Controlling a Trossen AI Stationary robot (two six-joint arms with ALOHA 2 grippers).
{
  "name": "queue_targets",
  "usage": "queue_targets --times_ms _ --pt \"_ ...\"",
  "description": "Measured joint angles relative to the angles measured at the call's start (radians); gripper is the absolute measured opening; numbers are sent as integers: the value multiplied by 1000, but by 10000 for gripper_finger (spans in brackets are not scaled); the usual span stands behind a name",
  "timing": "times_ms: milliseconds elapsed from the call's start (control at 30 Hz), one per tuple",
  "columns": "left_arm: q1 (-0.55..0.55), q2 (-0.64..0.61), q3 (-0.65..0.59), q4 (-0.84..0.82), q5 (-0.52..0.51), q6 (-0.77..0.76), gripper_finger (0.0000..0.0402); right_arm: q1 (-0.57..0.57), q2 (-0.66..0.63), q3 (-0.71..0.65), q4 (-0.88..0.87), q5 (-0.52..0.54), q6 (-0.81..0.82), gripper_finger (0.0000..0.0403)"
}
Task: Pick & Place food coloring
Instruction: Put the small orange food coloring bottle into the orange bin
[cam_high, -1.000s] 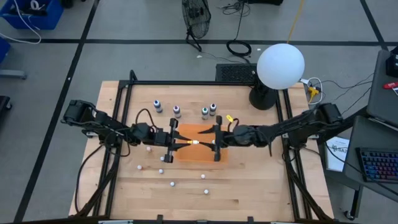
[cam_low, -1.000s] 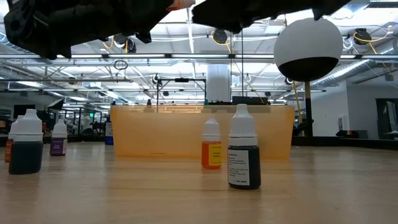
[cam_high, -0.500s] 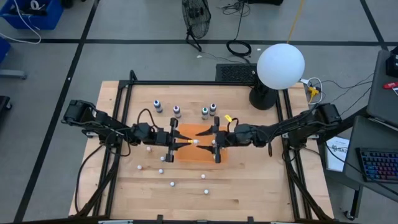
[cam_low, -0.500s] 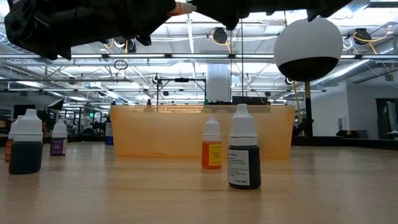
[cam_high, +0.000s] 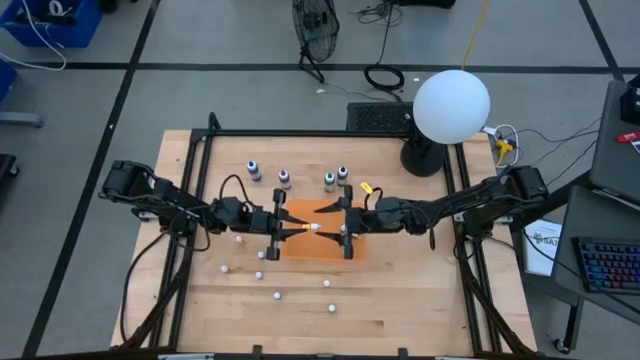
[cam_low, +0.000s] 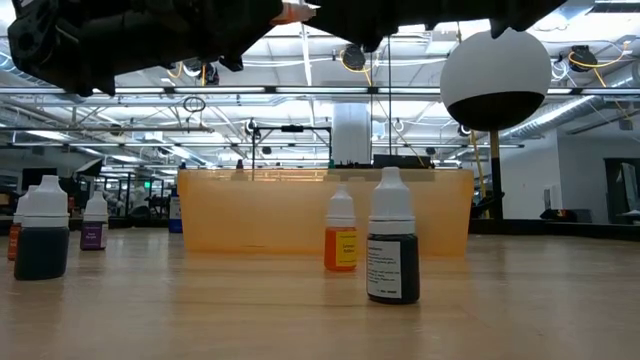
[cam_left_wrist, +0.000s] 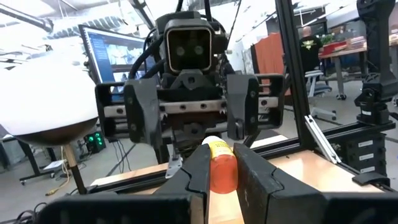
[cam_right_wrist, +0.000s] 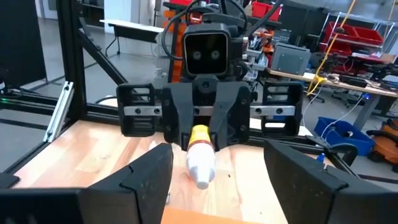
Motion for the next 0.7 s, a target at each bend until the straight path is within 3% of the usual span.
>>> queue_targets --times_ms 300,700 --pt "0 0 0 7 1 -1 52 -11 84 0 92 -4 -3 237" --pt "0 0 0 -1 8 -3 52 -10 79 0 105 -4 -7 228"
